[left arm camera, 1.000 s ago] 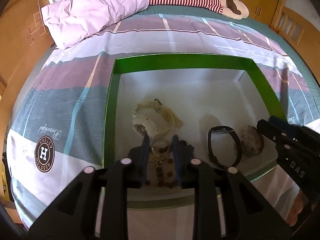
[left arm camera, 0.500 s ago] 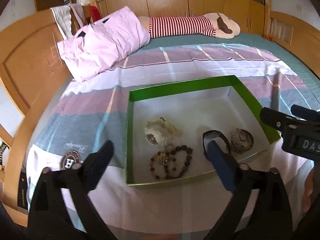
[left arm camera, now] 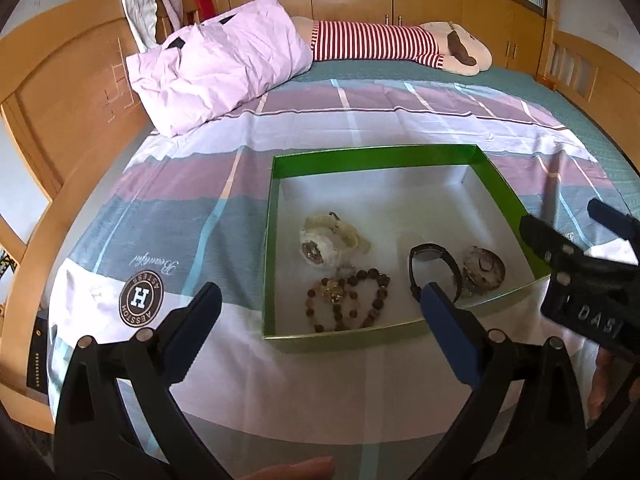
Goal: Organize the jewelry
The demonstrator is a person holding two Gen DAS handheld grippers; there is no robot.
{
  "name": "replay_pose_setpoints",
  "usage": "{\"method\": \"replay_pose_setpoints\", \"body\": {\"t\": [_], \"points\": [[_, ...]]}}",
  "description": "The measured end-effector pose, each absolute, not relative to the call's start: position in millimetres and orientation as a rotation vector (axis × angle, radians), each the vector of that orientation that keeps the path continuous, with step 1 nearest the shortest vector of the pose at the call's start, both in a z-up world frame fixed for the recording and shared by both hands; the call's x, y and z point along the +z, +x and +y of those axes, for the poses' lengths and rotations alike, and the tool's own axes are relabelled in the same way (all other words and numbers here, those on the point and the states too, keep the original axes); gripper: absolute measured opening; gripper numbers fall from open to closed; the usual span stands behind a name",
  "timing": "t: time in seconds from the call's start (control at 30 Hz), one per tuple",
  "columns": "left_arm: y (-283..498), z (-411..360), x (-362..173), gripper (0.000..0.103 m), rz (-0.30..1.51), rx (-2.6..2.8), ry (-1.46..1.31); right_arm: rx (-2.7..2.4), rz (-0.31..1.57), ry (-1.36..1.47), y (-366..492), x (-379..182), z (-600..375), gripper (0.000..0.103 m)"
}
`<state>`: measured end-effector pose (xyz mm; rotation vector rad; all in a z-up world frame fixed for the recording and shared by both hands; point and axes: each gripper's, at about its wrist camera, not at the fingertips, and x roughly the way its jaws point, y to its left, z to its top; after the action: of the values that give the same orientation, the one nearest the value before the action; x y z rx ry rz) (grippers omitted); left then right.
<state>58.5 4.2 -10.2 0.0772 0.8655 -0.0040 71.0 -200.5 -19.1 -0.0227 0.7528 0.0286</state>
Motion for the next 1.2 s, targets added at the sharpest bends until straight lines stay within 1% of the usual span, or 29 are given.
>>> {"method": "replay_pose_setpoints", "body": {"t": [0.53,1.2], "points": [[61,14,-10,0.101,0.89,0.005,0.045,0.033,0.782,-0.028,70,-30,-191,0.102],[66,13,-22,0.101,0.936,0.004,0.049,0.019,0.771,-0.011,66,-26,-196,0.102]]}}
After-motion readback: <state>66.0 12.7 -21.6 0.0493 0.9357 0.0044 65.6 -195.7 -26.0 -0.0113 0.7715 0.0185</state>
